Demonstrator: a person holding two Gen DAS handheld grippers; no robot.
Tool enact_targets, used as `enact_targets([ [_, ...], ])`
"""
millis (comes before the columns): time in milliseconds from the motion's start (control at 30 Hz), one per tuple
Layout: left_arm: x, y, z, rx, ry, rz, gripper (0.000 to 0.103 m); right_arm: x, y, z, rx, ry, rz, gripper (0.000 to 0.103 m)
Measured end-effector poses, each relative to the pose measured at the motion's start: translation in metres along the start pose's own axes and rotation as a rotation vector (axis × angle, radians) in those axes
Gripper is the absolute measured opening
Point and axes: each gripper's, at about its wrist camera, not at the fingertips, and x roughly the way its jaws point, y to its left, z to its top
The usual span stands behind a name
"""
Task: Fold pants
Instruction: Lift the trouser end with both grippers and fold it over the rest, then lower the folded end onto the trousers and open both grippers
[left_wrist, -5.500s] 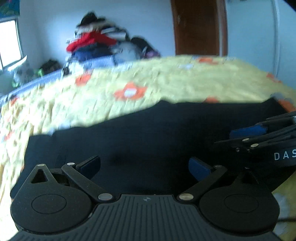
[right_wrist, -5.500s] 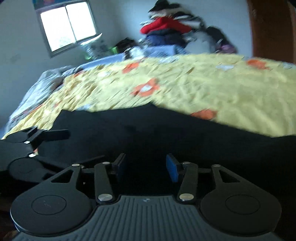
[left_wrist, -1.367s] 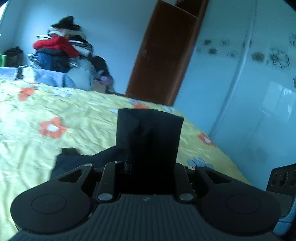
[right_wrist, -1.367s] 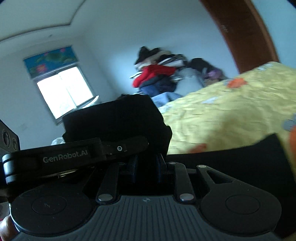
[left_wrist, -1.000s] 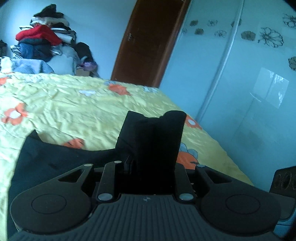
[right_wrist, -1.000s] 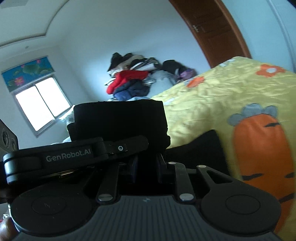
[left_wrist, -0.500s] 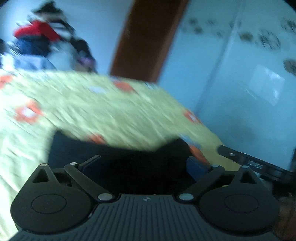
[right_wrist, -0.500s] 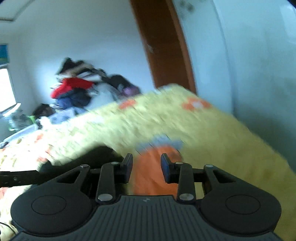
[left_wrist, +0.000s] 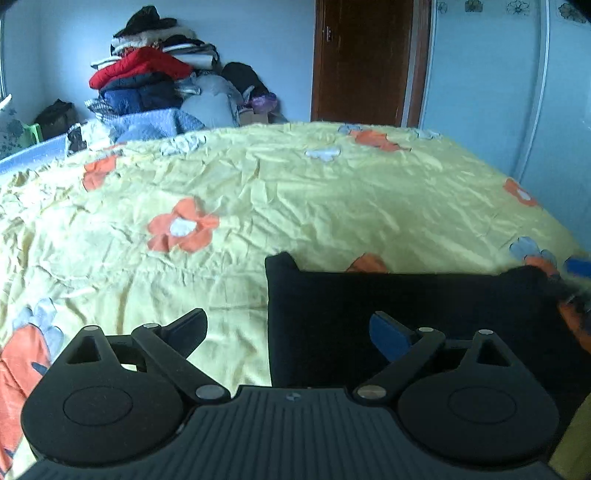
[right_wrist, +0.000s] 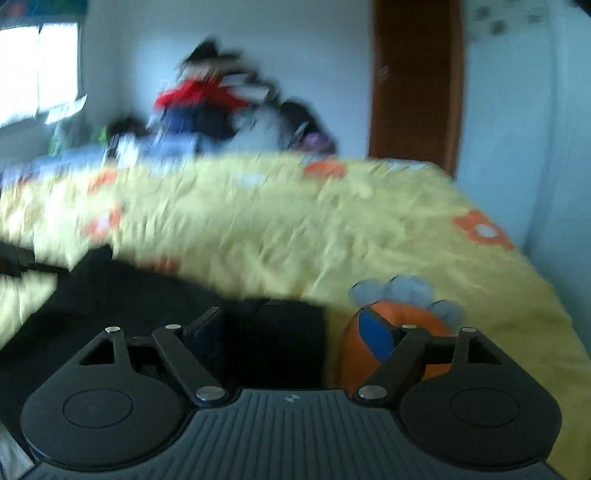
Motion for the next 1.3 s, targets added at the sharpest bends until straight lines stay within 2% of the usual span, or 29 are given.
enact_targets([
  [33,0.003,0.002,-0.001,-0.003,0.01,-0.003,0.096,0.001,-0.005,0.001,0.002,0.011,0.008,0.081],
  [167,0.021,0.005,-0.006,-0.027,0.021,0.002,0.096,0.034,-0.029,-0.001,0.124,0.135,0.16,0.08],
  [233,0.033,0.008,-0.006,-0.024,0.01,0.043,0.098,0.049,-0.025,-0.004,0.095,0.137,0.12,0.08],
  [333,0.044,0.012,-0.005,-0.012,-0.014,0.139,0.096,0.059,-0.014,0.0,0.038,0.078,0.076,0.083],
  [400,0.039,0.018,-0.004,-0.024,-0.03,0.151,0.095,0.051,-0.008,0.004,0.007,0.049,0.058,0.084],
  [433,0.035,0.021,-0.005,-0.028,-0.034,0.145,0.093,0.043,-0.007,0.005,-0.003,0.033,0.052,0.084],
  [500,0.025,0.027,-0.009,-0.042,-0.029,0.117,0.094,0.028,-0.011,0.007,0.014,0.025,0.062,0.084],
  [567,0.017,0.038,-0.014,-0.086,-0.009,0.02,0.096,0.017,-0.023,0.003,0.068,0.063,0.129,0.084],
  [667,0.019,0.056,-0.024,-0.225,0.075,-0.214,0.097,0.019,-0.046,-0.012,0.209,0.182,0.323,0.084],
  [700,0.021,0.059,-0.027,-0.265,0.088,-0.271,0.101,0.021,-0.052,-0.016,0.254,0.209,0.383,0.084],
  [733,0.018,0.062,-0.03,-0.292,0.066,-0.303,0.102,0.026,-0.058,-0.02,0.296,0.238,0.435,0.084],
  [833,0.021,0.065,-0.03,-0.334,0.087,-0.403,0.101,0.033,-0.074,-0.021,0.36,0.269,0.536,0.085],
  [933,0.028,0.063,-0.031,-0.367,0.139,-0.561,0.102,0.043,-0.083,-0.02,0.4,0.315,0.701,0.085],
  [967,0.03,0.06,-0.032,-0.372,0.144,-0.597,0.102,0.048,-0.082,-0.02,0.391,0.328,0.748,0.085],
  [1033,0.032,0.056,-0.034,-0.365,0.123,-0.613,0.102,0.058,-0.079,-0.019,0.4,0.324,0.787,0.086],
  [1133,0.035,0.05,-0.035,-0.378,0.103,-0.619,0.1,0.069,-0.071,-0.012,0.431,0.32,0.757,0.083],
  [1167,0.036,0.049,-0.035,-0.379,0.095,-0.619,0.098,0.071,-0.063,-0.011,0.411,0.317,0.726,0.071],
  [1200,0.036,0.046,-0.035,-0.38,0.084,-0.598,0.088,0.072,-0.057,-0.01,0.396,0.316,0.68,0.059],
  [1233,0.033,0.043,-0.036,-0.368,0.077,-0.569,0.079,0.073,-0.052,-0.011,0.389,0.326,0.633,0.036],
  [1267,0.032,0.04,-0.037,-0.342,0.074,-0.53,0.052,0.071,-0.052,-0.012,0.397,0.32,0.62,0.034],
  [1300,0.029,0.041,-0.039,-0.309,0.07,-0.476,0.036,0.067,-0.051,-0.014,0.41,0.317,0.607,0.033],
])
